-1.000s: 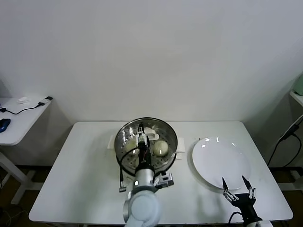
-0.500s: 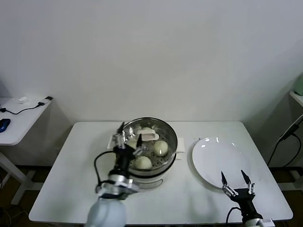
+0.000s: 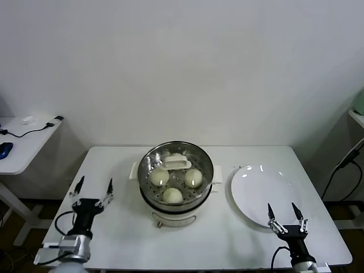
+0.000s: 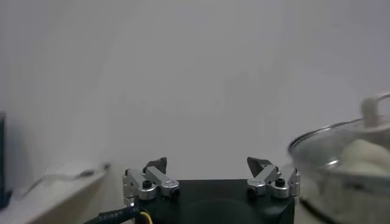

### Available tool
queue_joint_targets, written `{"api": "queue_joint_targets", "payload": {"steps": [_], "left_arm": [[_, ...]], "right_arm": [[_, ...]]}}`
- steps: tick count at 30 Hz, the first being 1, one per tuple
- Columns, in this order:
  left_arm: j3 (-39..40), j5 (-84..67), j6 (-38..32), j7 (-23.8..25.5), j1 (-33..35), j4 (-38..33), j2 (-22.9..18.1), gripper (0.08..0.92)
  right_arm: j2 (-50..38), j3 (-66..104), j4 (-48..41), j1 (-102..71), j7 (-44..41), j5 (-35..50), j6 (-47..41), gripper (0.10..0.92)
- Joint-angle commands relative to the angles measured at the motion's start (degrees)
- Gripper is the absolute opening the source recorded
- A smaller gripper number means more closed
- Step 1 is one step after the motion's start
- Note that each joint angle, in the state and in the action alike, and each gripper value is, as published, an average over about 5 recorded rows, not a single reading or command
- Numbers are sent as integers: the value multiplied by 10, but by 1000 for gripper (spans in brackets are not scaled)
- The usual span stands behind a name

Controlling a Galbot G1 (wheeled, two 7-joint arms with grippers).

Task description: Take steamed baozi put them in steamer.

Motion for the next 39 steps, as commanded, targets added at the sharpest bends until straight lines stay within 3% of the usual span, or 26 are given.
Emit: {"api": "queue_joint_targets", "payload": {"steps": [1, 15, 39], "left_arm": [[-49, -174, -132, 10, 57, 133, 18, 823], [-22, -133, -150, 22, 79, 105, -7, 823], [-14, -114, -165, 25, 89, 95, -12, 823]], "right_arm": [[0, 0, -14, 3, 4, 6, 6, 823], [-4, -7, -15, 0, 9, -1, 5, 823], [-3, -8, -16, -3, 9, -8, 0, 823]]}}
